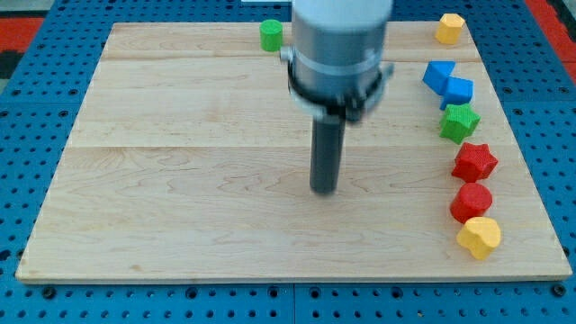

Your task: Push the green star parallel to the bottom of the green circle

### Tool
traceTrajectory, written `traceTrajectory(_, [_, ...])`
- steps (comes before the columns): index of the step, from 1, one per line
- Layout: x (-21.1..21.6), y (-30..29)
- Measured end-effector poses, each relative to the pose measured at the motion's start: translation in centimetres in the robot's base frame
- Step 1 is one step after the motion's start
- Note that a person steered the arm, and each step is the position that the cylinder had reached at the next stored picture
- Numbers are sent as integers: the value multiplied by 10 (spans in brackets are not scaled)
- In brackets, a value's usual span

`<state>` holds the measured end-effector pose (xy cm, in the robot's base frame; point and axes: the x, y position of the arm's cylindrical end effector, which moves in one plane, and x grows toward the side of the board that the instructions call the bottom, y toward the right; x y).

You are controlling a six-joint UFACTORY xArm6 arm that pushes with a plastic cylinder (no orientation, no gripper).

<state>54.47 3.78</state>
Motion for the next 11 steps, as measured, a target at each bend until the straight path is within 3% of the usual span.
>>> traceTrajectory(1, [70, 46])
traceTrajectory(2, [74, 73])
traceTrajectory(3, [74, 178])
traceTrajectory(4, [65, 281])
traceTrajectory(5, [-17, 288])
traceTrajectory(6, [-92, 282])
traceTrajectory(7, [-132, 273])
traceTrajectory(8, [-119, 185])
traceTrajectory(9, [-139, 129])
traceTrajectory(10, [-172, 129])
traceTrajectory(11, [-190, 39])
